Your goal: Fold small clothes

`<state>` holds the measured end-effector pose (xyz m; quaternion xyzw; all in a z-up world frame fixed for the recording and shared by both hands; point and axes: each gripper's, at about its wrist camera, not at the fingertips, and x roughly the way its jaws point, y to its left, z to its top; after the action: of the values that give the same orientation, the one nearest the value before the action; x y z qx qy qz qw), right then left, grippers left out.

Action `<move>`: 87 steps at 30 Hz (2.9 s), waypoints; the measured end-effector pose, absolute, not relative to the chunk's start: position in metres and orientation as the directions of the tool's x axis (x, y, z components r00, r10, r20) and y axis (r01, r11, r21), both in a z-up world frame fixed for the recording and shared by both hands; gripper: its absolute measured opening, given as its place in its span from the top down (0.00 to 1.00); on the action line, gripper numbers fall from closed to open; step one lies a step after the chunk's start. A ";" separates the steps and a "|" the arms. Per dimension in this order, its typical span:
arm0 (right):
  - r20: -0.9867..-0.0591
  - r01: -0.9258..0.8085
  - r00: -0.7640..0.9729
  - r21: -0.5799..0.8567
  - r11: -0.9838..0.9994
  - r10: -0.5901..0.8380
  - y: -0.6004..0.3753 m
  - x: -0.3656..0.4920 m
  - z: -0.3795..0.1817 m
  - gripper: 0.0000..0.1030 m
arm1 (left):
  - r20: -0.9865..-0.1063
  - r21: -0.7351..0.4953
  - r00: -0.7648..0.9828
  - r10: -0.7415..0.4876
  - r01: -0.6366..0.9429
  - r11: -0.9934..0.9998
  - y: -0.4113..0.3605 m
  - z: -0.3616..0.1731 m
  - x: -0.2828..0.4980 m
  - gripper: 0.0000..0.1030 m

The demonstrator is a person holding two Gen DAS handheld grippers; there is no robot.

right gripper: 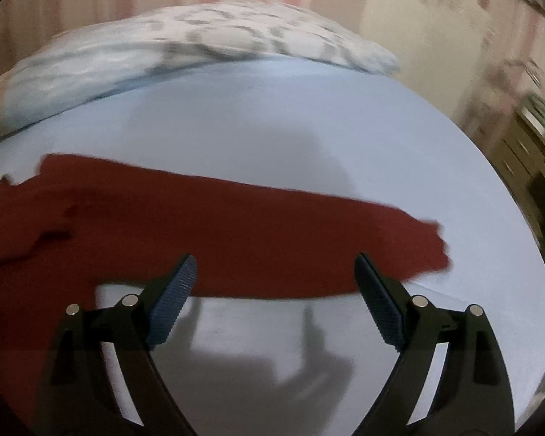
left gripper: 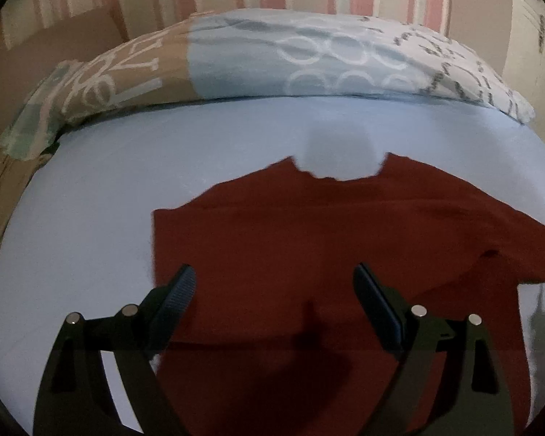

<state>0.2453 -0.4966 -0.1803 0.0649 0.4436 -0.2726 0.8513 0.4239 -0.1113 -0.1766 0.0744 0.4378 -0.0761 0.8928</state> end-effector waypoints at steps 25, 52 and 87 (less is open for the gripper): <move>-0.855 0.693 0.342 -0.050 0.719 -0.389 -0.631 0.234 -0.243 0.77 | -0.804 0.087 0.593 -0.053 0.204 0.975 -0.187 -0.185 0.429 0.14; -0.726 -0.017 0.688 -0.014 1.000 0.002 -0.260 0.405 -0.154 0.85 | -0.812 0.080 0.582 -0.029 0.160 0.984 -0.069 -0.175 0.432 0.14; -0.788 0.069 0.612 -0.027 0.997 -0.064 -0.307 0.345 -0.203 0.31 | -0.867 -0.123 0.449 -0.217 0.229 0.966 -0.141 -0.242 0.469 0.49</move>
<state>0.3454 -0.3068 -0.2029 0.0027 0.4387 -0.0368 0.8979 0.4687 -0.1414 -0.2419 0.0061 0.5084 -0.1311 0.8511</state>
